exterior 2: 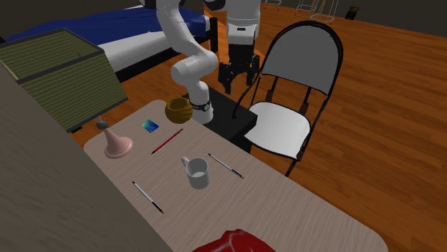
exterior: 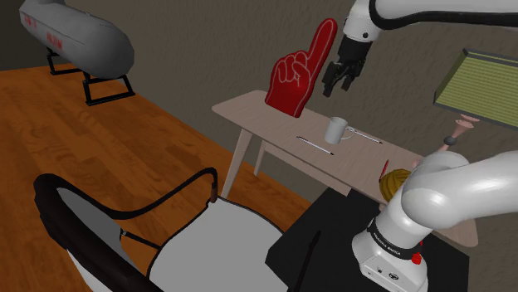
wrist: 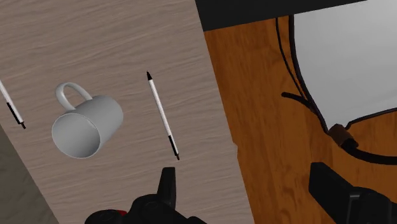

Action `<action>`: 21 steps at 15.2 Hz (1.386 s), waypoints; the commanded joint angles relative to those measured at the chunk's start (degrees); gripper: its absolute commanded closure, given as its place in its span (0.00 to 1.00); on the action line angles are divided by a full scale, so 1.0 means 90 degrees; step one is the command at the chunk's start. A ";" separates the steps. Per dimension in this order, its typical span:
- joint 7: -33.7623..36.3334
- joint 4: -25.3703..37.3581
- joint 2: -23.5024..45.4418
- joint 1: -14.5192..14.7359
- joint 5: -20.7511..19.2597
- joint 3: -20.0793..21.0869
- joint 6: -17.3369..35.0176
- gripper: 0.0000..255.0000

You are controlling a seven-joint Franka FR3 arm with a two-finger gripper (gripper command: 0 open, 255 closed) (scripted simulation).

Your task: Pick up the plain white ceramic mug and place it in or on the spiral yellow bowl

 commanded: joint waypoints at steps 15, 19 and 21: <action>-0.1065 -0.0602 0.2020 -0.0665 -0.0438 -0.1878 0.2762 0.00; -0.1471 -0.0468 0.2826 -0.0700 -0.0239 -0.2377 0.3434 0.00; -0.1523 -0.0491 0.2953 -0.0694 -0.0197 -0.2433 0.3581 0.00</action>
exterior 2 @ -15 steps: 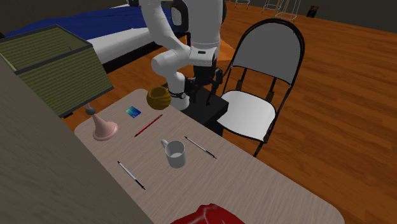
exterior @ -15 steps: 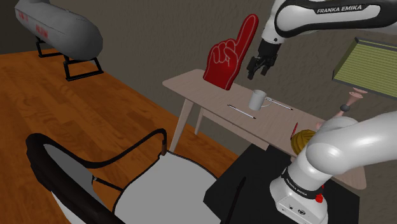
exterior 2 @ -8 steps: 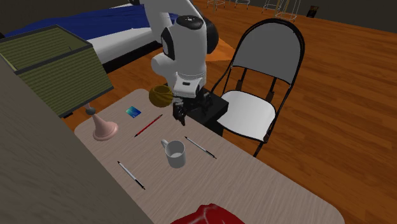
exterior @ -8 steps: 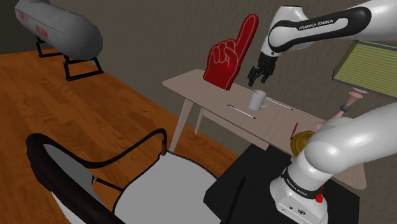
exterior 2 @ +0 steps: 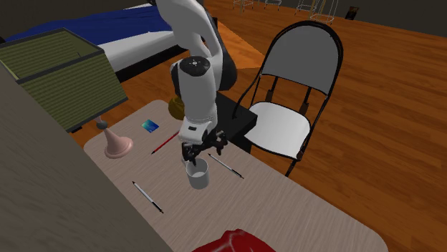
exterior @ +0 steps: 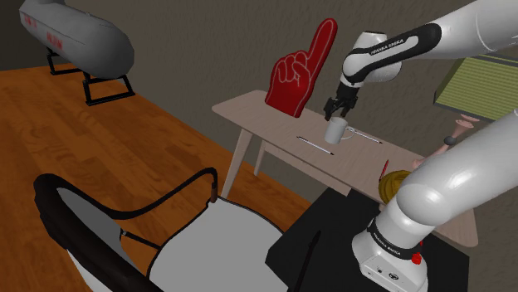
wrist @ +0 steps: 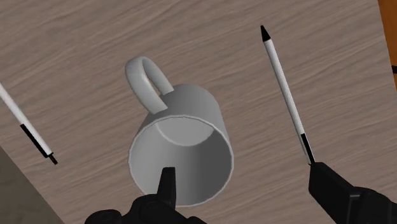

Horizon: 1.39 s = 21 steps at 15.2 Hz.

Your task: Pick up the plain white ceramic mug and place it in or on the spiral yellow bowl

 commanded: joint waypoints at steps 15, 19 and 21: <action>-0.0184 -0.0238 0.0549 0.0058 0.0177 -0.0192 0.0772 1.00; -0.0185 -0.0237 0.0549 0.0058 0.0177 -0.0193 0.0772 1.00; -0.0185 -0.0238 0.0550 0.0058 0.0177 -0.0193 0.0773 1.00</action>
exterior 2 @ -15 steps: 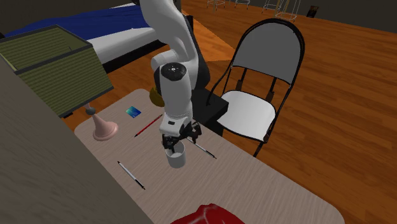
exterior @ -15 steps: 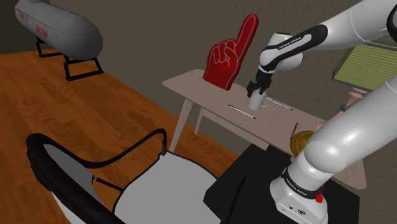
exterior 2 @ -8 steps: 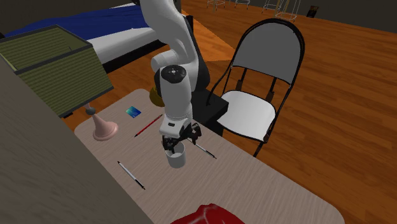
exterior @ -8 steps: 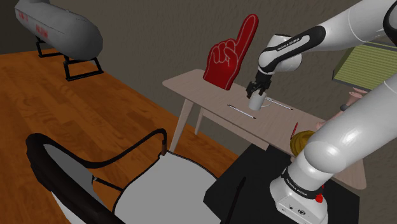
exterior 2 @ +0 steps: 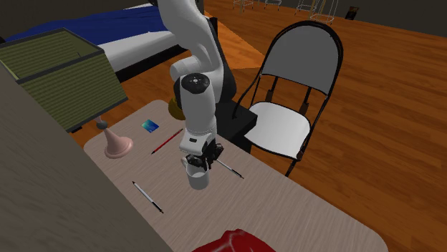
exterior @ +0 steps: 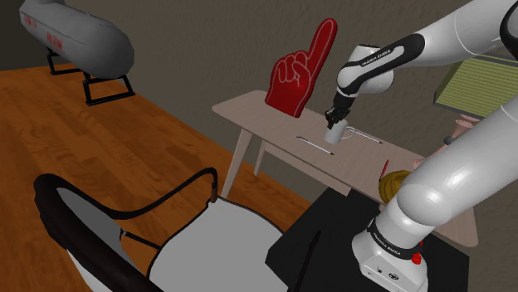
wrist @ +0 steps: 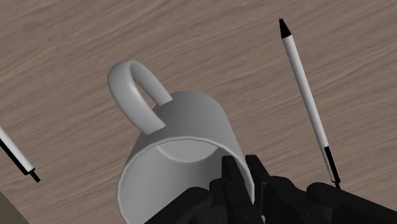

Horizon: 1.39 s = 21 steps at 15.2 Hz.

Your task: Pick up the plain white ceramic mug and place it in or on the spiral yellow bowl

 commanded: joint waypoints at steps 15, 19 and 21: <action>0.0154 0.0556 -0.0632 -0.0053 -0.0168 0.0189 -0.1160 1.00; 0.0178 0.0783 -0.0783 -0.0057 -0.0185 0.0249 -0.1532 1.00; 0.0187 0.0904 -0.0848 -0.0056 -0.0188 0.0277 -0.1716 1.00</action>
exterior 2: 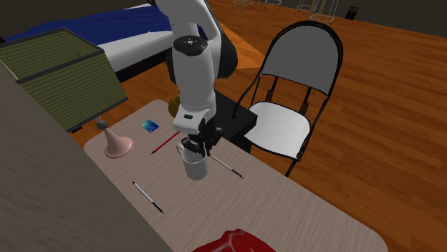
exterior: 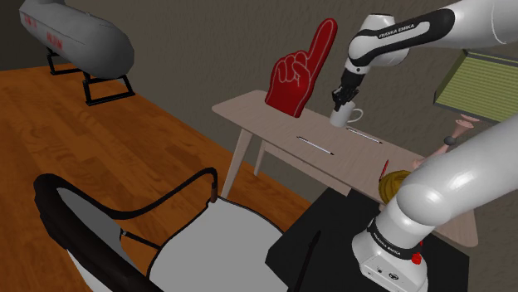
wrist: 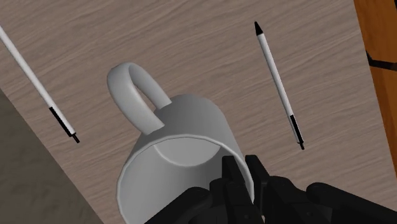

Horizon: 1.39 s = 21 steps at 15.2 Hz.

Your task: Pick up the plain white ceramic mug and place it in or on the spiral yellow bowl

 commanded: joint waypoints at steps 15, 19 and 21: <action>0.0018 0.1069 -0.0312 0.0030 0.0029 0.0188 -0.1376 1.00; 0.0166 0.0297 -0.1401 -0.0206 -0.0274 0.0389 -0.1684 1.00; 0.0206 -0.0045 -0.1946 -0.0338 -0.0383 0.0488 -0.1890 1.00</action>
